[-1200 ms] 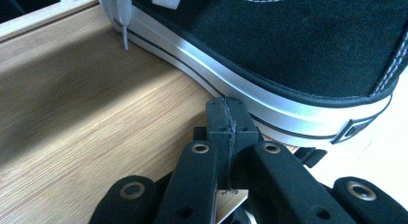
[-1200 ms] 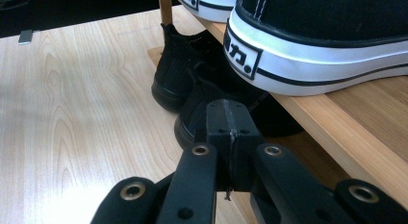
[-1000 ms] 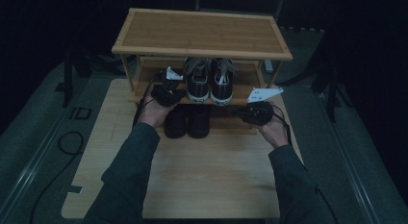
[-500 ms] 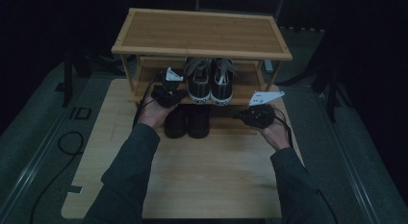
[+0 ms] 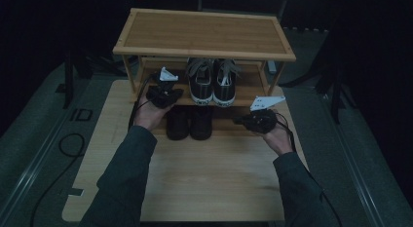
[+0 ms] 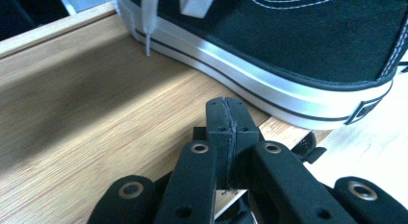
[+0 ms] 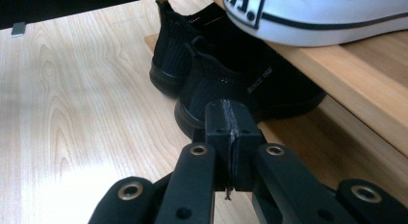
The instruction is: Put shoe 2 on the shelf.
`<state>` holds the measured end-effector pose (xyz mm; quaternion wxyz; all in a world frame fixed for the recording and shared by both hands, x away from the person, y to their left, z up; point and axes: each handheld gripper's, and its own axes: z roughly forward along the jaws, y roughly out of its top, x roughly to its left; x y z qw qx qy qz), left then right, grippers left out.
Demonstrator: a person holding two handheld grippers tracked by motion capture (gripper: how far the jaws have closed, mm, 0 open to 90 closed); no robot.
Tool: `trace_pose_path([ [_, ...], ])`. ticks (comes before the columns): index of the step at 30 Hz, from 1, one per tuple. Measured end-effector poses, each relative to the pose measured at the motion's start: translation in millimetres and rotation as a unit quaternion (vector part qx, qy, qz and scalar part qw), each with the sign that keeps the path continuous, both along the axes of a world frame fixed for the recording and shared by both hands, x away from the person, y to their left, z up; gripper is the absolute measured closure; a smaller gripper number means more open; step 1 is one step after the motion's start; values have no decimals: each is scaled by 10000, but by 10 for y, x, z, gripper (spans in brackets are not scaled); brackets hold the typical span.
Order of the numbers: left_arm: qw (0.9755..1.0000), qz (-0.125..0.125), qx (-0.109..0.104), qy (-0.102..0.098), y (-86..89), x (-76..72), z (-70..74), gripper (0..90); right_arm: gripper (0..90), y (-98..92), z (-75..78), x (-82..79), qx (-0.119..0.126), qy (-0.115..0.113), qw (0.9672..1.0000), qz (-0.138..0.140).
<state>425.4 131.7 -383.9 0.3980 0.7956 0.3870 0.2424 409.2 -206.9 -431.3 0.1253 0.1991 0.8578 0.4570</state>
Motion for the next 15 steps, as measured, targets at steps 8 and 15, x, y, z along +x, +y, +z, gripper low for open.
trace_pose_path([
  [8,9998,41,169,-1,67,-29,-16,899,883,1,-70,-9,2,86,10000,0],
  [15,9998,45,171,-37,91,-39,-6,897,883,6,-128,-16,-57,145,9999,2],
])
